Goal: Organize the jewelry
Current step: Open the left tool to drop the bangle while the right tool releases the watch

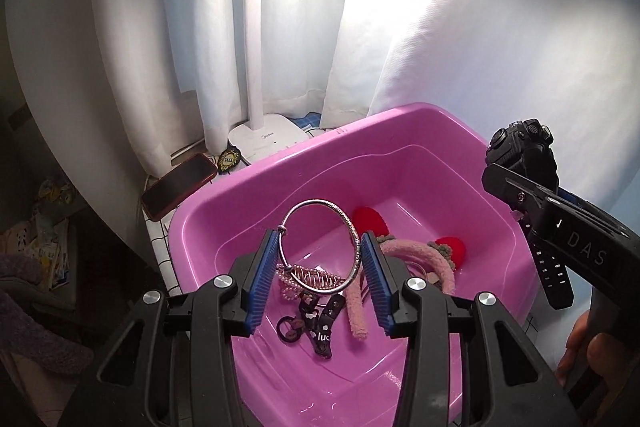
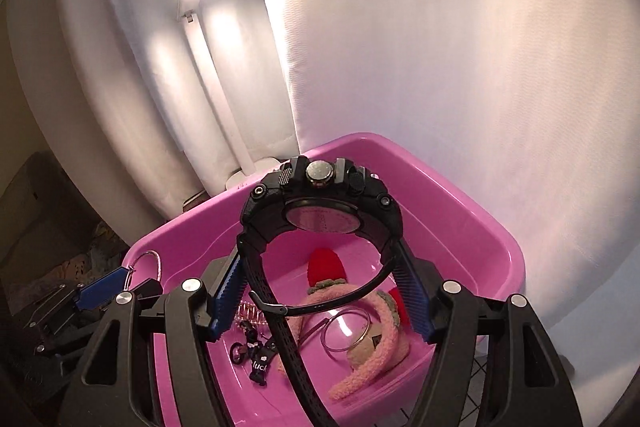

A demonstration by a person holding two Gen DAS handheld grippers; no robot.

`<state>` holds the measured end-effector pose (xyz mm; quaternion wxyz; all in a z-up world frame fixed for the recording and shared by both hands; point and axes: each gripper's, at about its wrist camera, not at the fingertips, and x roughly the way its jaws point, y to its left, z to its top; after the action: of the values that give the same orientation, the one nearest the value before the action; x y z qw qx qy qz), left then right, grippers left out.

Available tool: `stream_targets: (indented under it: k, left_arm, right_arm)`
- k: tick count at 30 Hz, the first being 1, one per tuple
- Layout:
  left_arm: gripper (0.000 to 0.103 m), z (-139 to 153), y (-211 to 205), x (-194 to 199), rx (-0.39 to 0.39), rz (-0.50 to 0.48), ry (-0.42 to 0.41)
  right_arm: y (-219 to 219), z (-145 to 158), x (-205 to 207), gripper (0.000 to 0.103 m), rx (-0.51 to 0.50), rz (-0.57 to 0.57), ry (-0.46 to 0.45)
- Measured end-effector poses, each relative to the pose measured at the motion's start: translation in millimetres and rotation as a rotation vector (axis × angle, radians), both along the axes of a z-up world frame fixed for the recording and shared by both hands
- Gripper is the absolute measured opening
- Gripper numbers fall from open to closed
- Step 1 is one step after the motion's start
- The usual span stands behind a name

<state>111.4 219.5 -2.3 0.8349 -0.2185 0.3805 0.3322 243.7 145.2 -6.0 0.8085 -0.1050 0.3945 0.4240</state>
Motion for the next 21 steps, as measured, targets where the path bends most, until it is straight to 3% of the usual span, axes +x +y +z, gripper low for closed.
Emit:
stream_targets:
  k: [6, 15, 17, 18, 21]
  left_arm:
    - [0.042, -26, 24, 20, -0.064, -0.046, 0.092]
    - [0.043, -54, 46, 29, -0.183, -0.068, 0.188]
    - [0.064, -56, 51, 27, -0.189, -0.060, 0.198]
    - [0.082, -57, 53, 24, -0.193, -0.053, 0.193]
    - [0.082, -53, 53, 19, -0.200, -0.071, 0.177]
  right_arm:
    - [40, -33, 21, 0.065, -0.124, -0.010, 0.104]
    - [59, -60, 47, 0.066, -0.243, -0.072, 0.195]
    - [58, -57, 46, 0.067, -0.244, -0.096, 0.178]
    - [58, -56, 46, 0.068, -0.238, -0.107, 0.174]
    - [55, -53, 45, 0.068, -0.228, -0.124, 0.180]
